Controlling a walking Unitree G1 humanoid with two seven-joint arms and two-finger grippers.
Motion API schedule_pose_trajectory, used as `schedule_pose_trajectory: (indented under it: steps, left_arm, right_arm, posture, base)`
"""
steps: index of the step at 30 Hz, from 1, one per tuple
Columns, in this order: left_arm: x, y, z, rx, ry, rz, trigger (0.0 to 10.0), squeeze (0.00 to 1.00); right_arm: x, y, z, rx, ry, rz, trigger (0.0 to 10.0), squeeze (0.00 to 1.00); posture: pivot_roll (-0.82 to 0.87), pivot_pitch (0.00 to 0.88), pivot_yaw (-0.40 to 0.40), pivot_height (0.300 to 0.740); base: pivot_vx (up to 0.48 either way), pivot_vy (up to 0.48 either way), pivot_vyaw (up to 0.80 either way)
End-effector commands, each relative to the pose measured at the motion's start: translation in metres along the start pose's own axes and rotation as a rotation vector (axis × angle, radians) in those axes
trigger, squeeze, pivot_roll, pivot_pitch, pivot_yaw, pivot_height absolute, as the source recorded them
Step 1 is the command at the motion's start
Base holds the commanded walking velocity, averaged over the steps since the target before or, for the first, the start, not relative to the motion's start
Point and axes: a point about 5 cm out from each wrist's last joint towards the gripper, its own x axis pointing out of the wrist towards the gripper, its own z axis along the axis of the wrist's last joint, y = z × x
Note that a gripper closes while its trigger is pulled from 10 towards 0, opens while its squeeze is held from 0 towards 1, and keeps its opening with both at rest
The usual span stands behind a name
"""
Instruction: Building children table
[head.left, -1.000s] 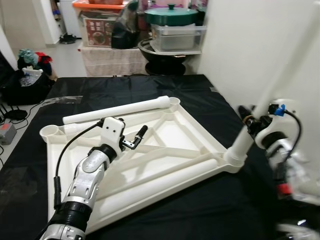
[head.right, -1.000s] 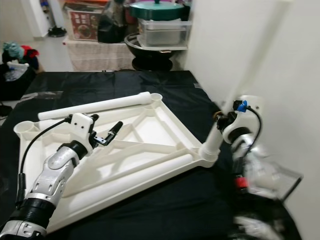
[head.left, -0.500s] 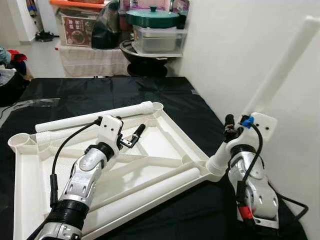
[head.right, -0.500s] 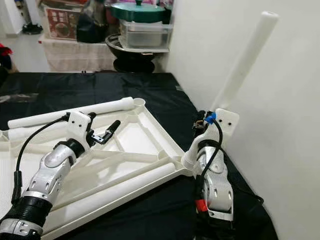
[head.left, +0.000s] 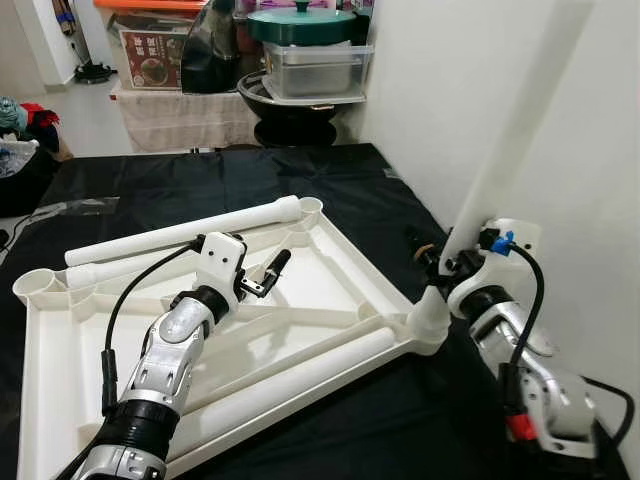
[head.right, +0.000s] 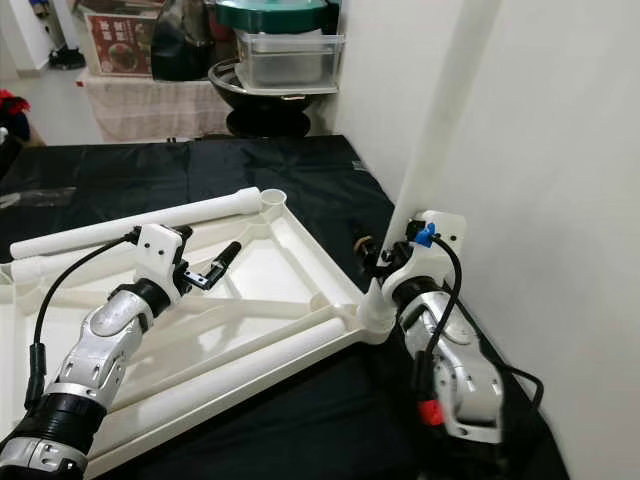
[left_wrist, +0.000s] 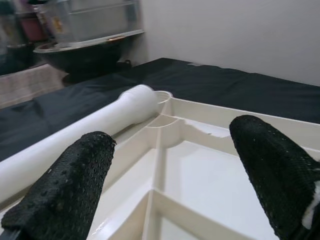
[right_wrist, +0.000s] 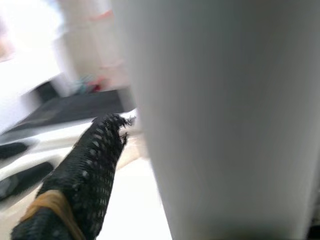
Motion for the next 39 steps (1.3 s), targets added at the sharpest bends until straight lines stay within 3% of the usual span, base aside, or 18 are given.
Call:
schedule_pose_trajectory:
  steps: [1, 2, 4, 13, 14, 15, 16, 20, 30, 31, 32, 34, 35, 36, 37, 38, 39]
  left_arm:
    - [0.001, 0.000, -0.001, 0.010, 0.003, -0.004, 10.0, 0.00]
    - [0.001, -0.001, 0.000, 0.009, -0.001, -0.004, 10.0, 0.00]
    - [0.000, -0.002, 0.000, 0.009, -0.003, -0.005, 10.0, 0.00]
    - [-0.003, -0.001, -0.003, 0.009, 0.002, -0.003, 10.0, 0.00]
    - [-0.003, -0.001, -0.003, 0.009, 0.002, -0.003, 10.0, 0.00]
    - [-0.003, -0.001, -0.003, 0.009, 0.002, -0.003, 10.0, 0.00]
    - [-0.002, -0.001, -0.003, 0.009, 0.002, -0.005, 10.0, 0.00]
    - [-0.001, -0.003, -0.003, 0.009, 0.003, -0.015, 10.0, 0.00]
    - [0.000, -0.002, -0.004, 0.011, 0.011, -0.023, 10.0, 0.00]
    - [0.000, -0.002, -0.003, 0.011, 0.011, -0.025, 10.0, 0.00]
    - [0.000, -0.002, -0.003, 0.011, 0.011, -0.025, 10.0, 0.00]
    - [0.002, -0.005, -0.003, 0.007, 0.010, -0.030, 10.0, 0.00]
    - [0.002, -0.005, -0.003, 0.007, 0.010, -0.030, 10.0, 0.00]
    - [0.002, -0.007, -0.003, 0.006, 0.009, -0.035, 10.0, 0.00]
    - [0.002, -0.007, -0.003, 0.006, 0.009, -0.035, 10.0, 0.00]
    - [0.002, -0.008, -0.004, 0.006, 0.010, -0.039, 10.0, 0.00]
    - [0.002, -0.008, -0.004, 0.006, 0.010, -0.039, 10.0, 0.00]
  right_arm:
    - [0.001, -0.002, 0.002, -0.008, 0.005, 0.118, 10.0, 0.00]
    - [-0.001, -0.014, 0.002, -0.049, 0.036, 0.133, 10.0, 0.00]
    - [-0.003, -0.018, 0.005, -0.036, 0.049, 0.192, 10.0, 0.00]
    - [0.002, -0.021, 0.011, -0.028, 0.045, 0.260, 9.9, 0.00]
    - [0.002, -0.021, 0.010, -0.029, 0.046, 0.276, 2.5, 0.00]
    - [0.002, -0.021, 0.010, -0.029, 0.046, 0.276, 2.5, 0.00]
    - [0.004, -0.025, 0.008, -0.028, 0.046, 0.243, 0.0, 0.00]
    - [0.007, -0.039, -0.001, -0.020, 0.051, 0.106, 0.0, 0.00]
    - [0.003, -0.046, 0.000, -0.022, 0.023, -0.048, 0.0, 0.00]
    - [0.002, -0.051, -0.002, -0.030, 0.040, -0.157, 0.0, 0.00]
    - [0.002, -0.051, -0.002, -0.030, 0.040, -0.157, 0.0, 0.00]
    - [-0.002, -0.054, -0.021, 0.016, 0.075, -0.563, 0.0, 0.00]
    - [-0.002, -0.054, -0.021, 0.016, 0.075, -0.563, 0.0, 0.00]
    - [-0.001, -0.038, -0.036, 0.066, 0.093, -0.697, 0.0, 0.00]
    - [-0.001, -0.038, -0.036, 0.066, 0.093, -0.697, 0.0, 0.00]
    - [0.002, -0.017, -0.050, 0.106, 0.108, -0.757, 0.0, 0.00]
    - [0.002, -0.017, -0.050, 0.106, 0.108, -0.757, 0.0, 0.00]
  posture:
    - [0.03, 0.000, -0.063, 0.740]
    - [0.03, 0.000, -0.065, 0.740]
    - [0.04, 0.000, -0.070, 0.740]
    - [0.04, 0.000, -0.076, 0.740]
    - [0.04, 0.000, -0.076, 0.740]
    - [0.04, 0.000, -0.076, 0.740]
    - [0.04, 0.000, -0.075, 0.740]
    - [0.04, 0.000, -0.070, 0.740]
    - [0.03, 0.000, -0.058, 0.740]
    - [0.03, 0.000, -0.058, 0.740]
    - [0.03, 0.000, -0.058, 0.740]
    - [0.02, 0.000, -0.054, 0.740]
    - [0.02, 0.000, -0.054, 0.740]
    - [0.03, 0.000, -0.052, 0.740]
    - [0.03, 0.000, -0.052, 0.740]
    - [0.03, 0.000, -0.048, 0.740]
    - [0.03, 0.000, -0.048, 0.740]
  base:
    - [0.000, 0.000, 0.00]
    - [0.000, 0.000, 0.00]
    - [0.000, 0.000, 0.00]
    - [0.000, 0.000, 0.00]
    - [0.000, 0.000, 0.00]
    - [0.000, 0.000, 0.00]
    - [0.000, 0.000, 0.00]
    - [0.000, 0.000, 0.00]
    - [0.000, 0.000, 0.00]
    - [0.000, 0.000, 0.00]
    - [0.000, 0.000, 0.00]
    - [0.000, 0.000, 0.00]
    - [0.000, 0.000, 0.00]
    - [0.000, 0.000, 0.00]
    - [0.000, 0.000, 0.00]
    - [0.000, 0.000, 0.00]
    - [0.000, 0.000, 0.00]
